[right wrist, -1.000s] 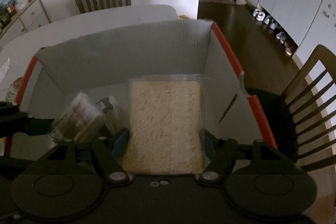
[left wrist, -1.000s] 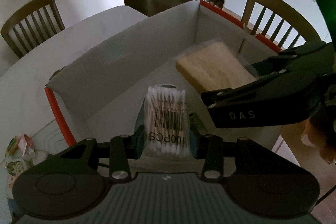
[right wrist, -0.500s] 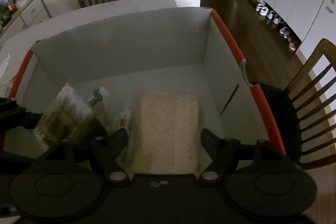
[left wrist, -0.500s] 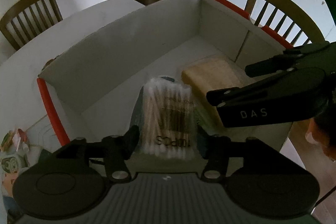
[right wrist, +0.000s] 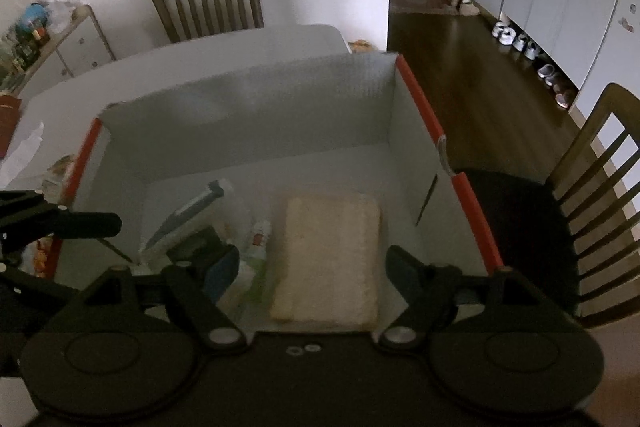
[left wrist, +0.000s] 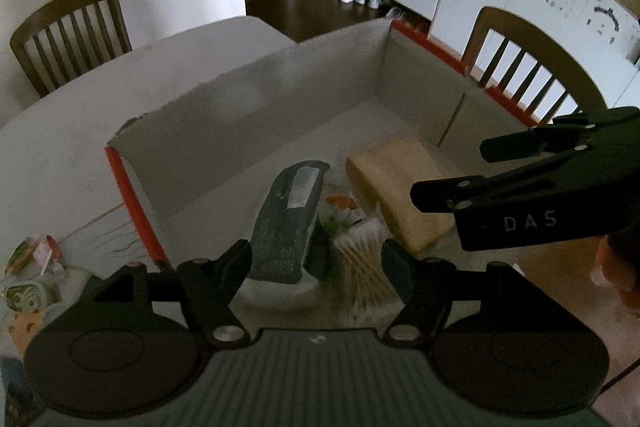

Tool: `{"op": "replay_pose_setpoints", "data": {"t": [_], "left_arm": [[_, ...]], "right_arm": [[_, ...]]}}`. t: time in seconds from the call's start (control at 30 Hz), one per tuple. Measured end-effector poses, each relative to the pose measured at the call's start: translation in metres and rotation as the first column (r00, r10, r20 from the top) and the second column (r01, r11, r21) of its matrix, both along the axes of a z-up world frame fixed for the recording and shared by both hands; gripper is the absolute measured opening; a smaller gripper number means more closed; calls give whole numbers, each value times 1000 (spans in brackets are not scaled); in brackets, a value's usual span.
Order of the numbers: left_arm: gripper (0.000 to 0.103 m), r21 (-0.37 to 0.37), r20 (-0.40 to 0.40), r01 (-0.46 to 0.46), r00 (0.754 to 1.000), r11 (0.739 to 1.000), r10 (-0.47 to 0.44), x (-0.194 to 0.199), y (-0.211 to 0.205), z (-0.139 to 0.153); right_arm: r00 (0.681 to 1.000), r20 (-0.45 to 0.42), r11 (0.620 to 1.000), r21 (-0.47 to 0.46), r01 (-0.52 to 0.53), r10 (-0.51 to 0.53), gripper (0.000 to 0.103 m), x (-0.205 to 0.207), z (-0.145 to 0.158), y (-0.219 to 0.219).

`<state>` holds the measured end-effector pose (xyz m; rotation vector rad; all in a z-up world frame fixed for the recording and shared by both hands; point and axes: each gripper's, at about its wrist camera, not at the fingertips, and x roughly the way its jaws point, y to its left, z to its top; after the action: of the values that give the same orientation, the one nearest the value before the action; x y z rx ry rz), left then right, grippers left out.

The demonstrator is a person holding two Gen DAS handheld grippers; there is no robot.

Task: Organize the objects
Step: 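Lower both items into the shoebox and open both grippers, then move both grippers back over the table toward the black snack bag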

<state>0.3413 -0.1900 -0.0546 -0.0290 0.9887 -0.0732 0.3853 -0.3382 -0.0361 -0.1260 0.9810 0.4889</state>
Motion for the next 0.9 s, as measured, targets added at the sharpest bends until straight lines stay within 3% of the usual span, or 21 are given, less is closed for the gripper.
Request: {"op": "replay_pose_setpoints", "data": {"t": [0.53, 0.9], "left_arm": [[71, -43, 128, 36, 991, 998, -30, -50, 11, 51], [71, -95, 182, 60, 982, 994, -42, -96, 51, 74]], "right_arm": [[994, 107, 998, 51, -40, 34, 82, -53, 58, 13], [988, 152, 997, 75, -11, 0, 88, -95, 75, 39]]}}
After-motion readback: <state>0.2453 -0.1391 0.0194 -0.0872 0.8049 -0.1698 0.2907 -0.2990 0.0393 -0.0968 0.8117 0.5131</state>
